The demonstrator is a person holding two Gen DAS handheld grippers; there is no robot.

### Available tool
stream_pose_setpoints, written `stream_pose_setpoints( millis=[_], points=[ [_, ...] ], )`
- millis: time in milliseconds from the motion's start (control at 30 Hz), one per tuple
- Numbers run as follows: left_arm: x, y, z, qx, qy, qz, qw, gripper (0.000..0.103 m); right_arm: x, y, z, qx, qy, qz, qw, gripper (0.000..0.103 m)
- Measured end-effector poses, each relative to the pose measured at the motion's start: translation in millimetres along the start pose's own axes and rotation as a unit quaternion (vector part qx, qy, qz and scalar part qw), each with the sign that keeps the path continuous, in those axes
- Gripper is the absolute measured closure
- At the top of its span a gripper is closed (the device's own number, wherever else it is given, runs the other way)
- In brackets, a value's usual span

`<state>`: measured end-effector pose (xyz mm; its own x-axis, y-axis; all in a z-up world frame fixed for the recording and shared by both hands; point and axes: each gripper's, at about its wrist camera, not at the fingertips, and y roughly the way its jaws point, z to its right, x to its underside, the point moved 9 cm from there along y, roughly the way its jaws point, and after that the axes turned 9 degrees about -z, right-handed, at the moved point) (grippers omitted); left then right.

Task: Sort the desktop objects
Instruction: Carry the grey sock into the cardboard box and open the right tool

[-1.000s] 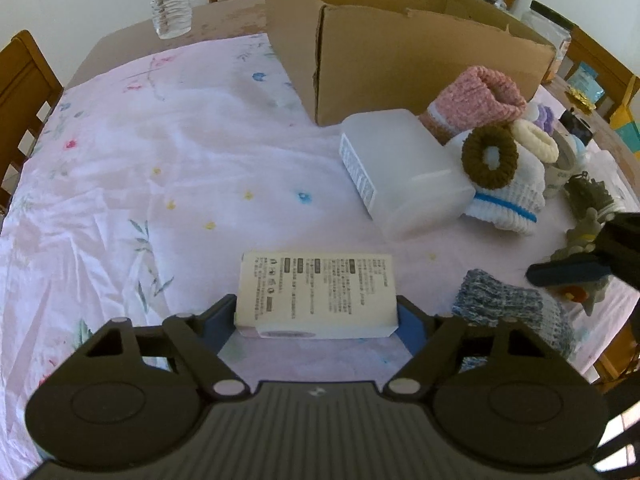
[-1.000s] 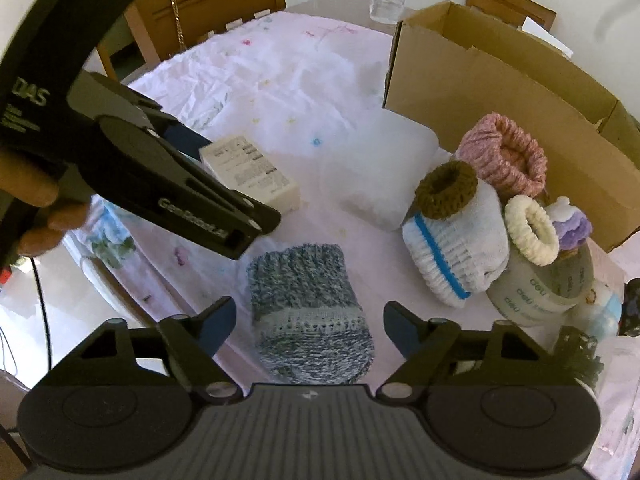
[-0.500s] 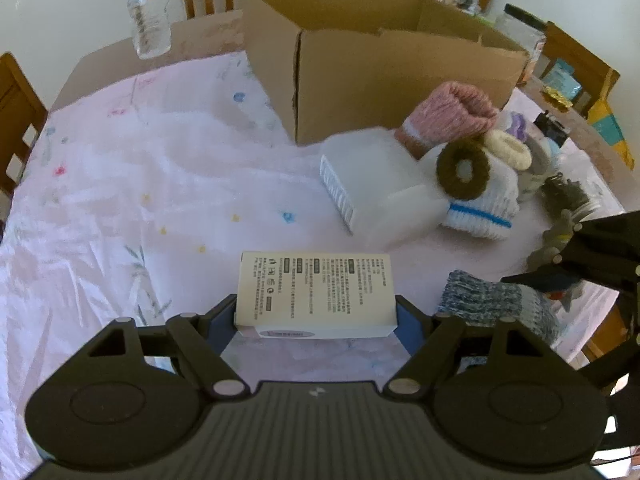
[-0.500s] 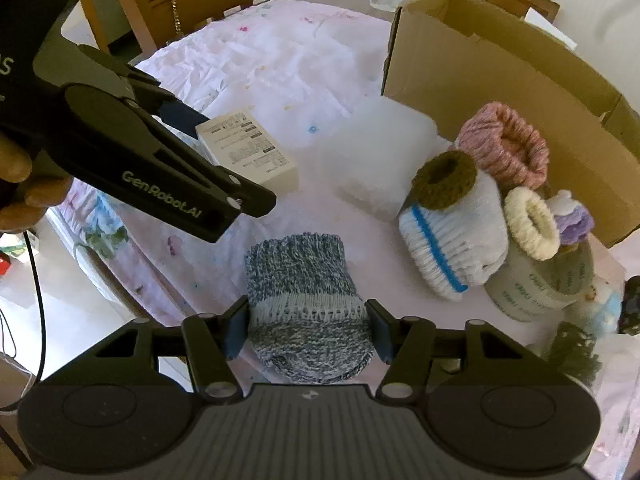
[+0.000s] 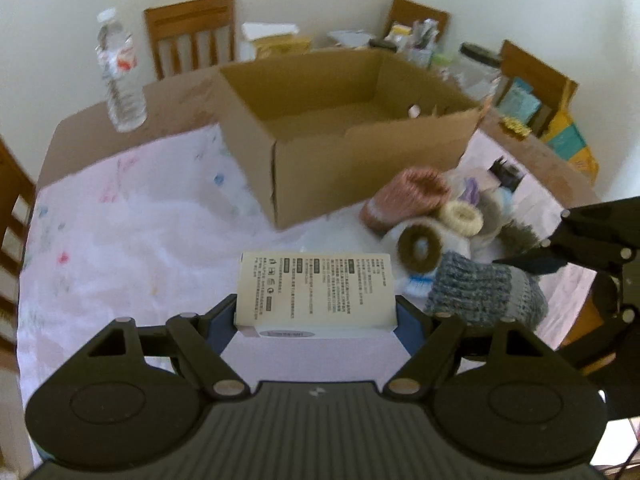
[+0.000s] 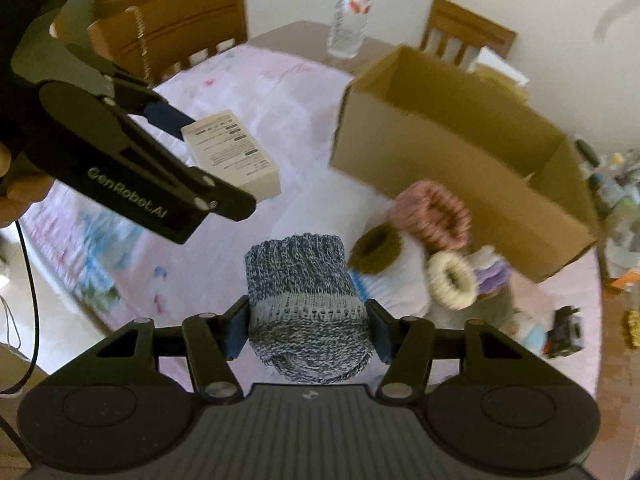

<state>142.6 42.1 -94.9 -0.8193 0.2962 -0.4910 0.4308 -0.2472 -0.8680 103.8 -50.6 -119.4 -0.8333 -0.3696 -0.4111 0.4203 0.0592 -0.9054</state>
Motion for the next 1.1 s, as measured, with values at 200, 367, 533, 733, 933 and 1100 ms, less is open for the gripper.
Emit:
stream_pose_setpoints(
  millis=[200, 367, 533, 733, 933, 1100],
  points=[
    [-35.4, -11.2, 4.1, 0.013, 0.028, 0.027, 0.9992, 0.024, -21.0, -19.0, 25.3, 0.031, 0.027, 0.025, 0.999, 0.039],
    [-71.2, -14.1, 5.7, 0.010, 0.034, 0.053, 0.9980, 0.024, -43.5, -26.1, 59.0, 0.046, 0.029, 0.046, 0.997, 0.039],
    [-110.7, -9.5, 6.1, -0.006, 0.028, 0.073, 0.9970, 0.024, -72.0, -29.3, 99.1, 0.054, 0.023, 0.074, 0.996, 0.039],
    [-141.9, 7.9, 5.8, -0.019, 0.020, 0.074, 0.9969, 0.024, -104.6, -25.4, 142.6, 0.056, 0.020, 0.093, 0.994, 0.039],
    [-155.3, 25.4, 4.0, -0.025, 0.013, 0.064, 0.9975, 0.024, -120.9, -11.4, 171.1, 0.051, 0.019, 0.093, 0.994, 0.039],
    [-162.0, 35.5, 2.5, -0.031, 0.005, 0.060, 0.9977, 0.023, -125.8, -1.2, 180.9, 0.044, 0.015, 0.090, 0.995, 0.038]
  ],
)
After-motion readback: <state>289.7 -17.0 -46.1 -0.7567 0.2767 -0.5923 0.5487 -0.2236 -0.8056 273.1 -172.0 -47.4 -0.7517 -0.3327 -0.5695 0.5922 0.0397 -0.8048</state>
